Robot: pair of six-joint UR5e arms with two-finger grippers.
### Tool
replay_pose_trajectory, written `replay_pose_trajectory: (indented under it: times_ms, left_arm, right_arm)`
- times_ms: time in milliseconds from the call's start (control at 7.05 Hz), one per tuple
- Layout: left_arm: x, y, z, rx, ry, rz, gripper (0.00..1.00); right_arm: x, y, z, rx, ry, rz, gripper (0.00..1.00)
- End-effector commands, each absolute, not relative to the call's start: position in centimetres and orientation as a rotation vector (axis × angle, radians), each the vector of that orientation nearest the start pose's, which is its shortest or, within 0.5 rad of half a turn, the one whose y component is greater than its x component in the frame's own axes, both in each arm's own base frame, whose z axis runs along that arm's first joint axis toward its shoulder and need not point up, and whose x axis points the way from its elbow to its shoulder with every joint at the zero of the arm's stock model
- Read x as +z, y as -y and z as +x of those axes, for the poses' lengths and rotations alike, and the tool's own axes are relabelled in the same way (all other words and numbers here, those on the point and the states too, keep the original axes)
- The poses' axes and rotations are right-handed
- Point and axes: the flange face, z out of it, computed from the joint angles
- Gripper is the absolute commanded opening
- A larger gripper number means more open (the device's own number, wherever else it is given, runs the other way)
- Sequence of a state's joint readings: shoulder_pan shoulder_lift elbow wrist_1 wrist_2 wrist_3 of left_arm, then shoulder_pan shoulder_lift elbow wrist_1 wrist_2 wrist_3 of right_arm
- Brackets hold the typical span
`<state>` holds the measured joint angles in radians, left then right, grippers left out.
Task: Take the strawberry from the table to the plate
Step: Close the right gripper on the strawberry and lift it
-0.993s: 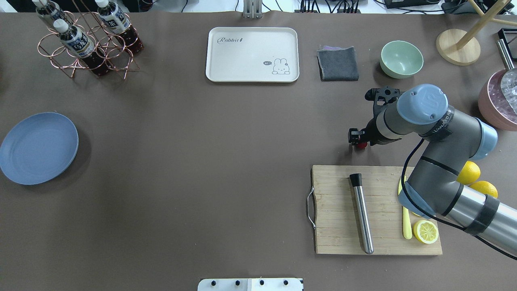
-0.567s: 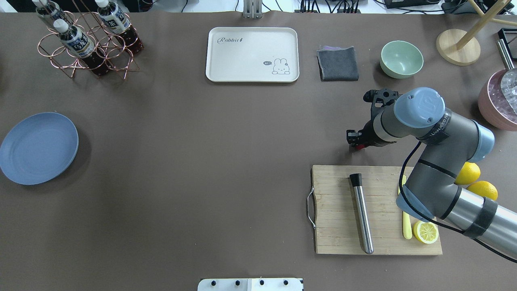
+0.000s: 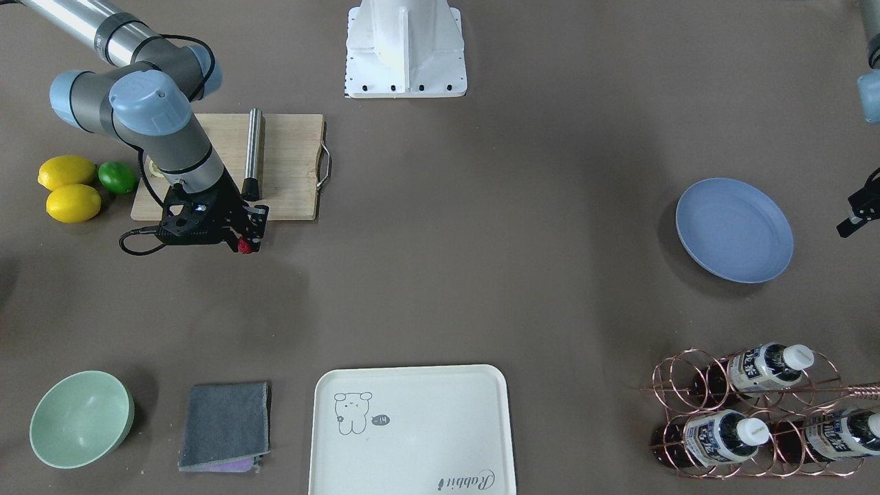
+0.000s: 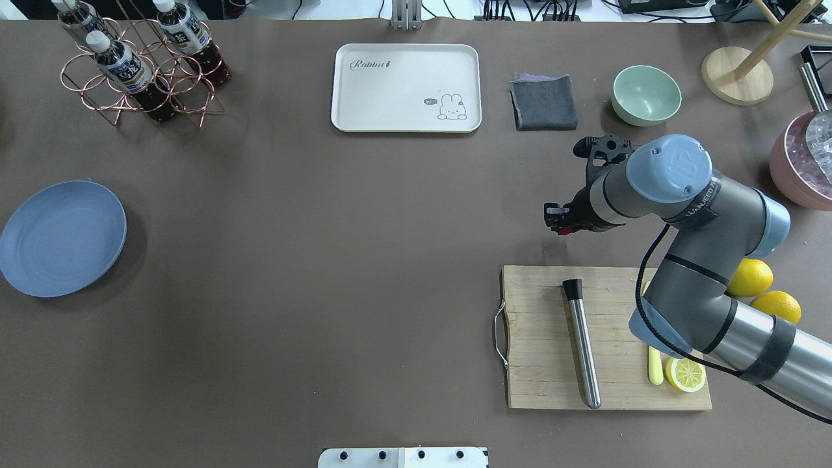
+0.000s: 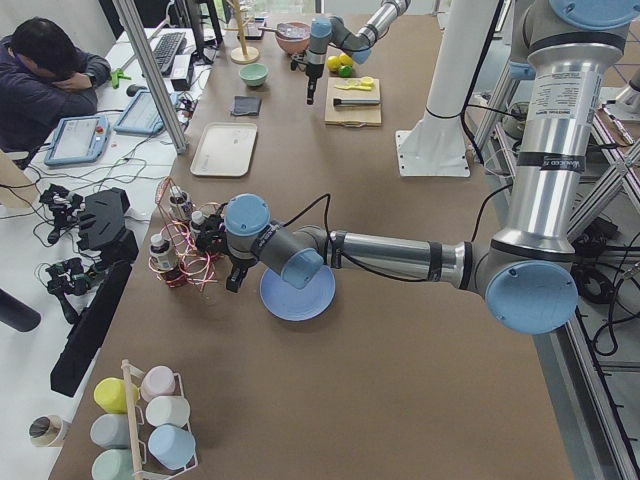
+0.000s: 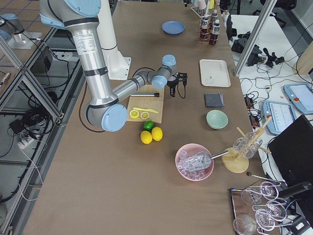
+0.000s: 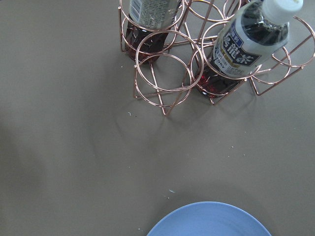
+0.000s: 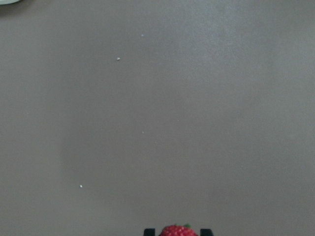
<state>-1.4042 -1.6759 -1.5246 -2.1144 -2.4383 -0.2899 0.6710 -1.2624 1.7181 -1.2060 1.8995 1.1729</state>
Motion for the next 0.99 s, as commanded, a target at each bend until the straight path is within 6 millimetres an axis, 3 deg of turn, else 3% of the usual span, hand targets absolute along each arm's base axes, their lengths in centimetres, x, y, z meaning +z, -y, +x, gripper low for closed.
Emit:
replay_pose_trajectory:
  times_ms: [0,284,567,851]
  left_arm:
    - [60.3,56.4,3.9,0.139,-0.903,0.341,0.98]
    - [65.0,55.7,4.6,0.144,-0.885,0.324,0.98]
    - [70.4,53.6,6.4,0.163,-0.865,0.315,0.95]
    - [72.3,50.7,9.1,0.184,-0.889,0.272,0.85]
  right_arm:
    - [36.7,47.8,-41.1,0.138,0.883,0.172,0.00]
    - [34.8,50.0,-38.5,0.167,0.924,0.176,0.00]
    - [32.5,50.1,-36.1,0.181,0.935,0.188,0.00]
    - [31.3,49.7,-35.4,0.176,0.952,0.204,0.00]
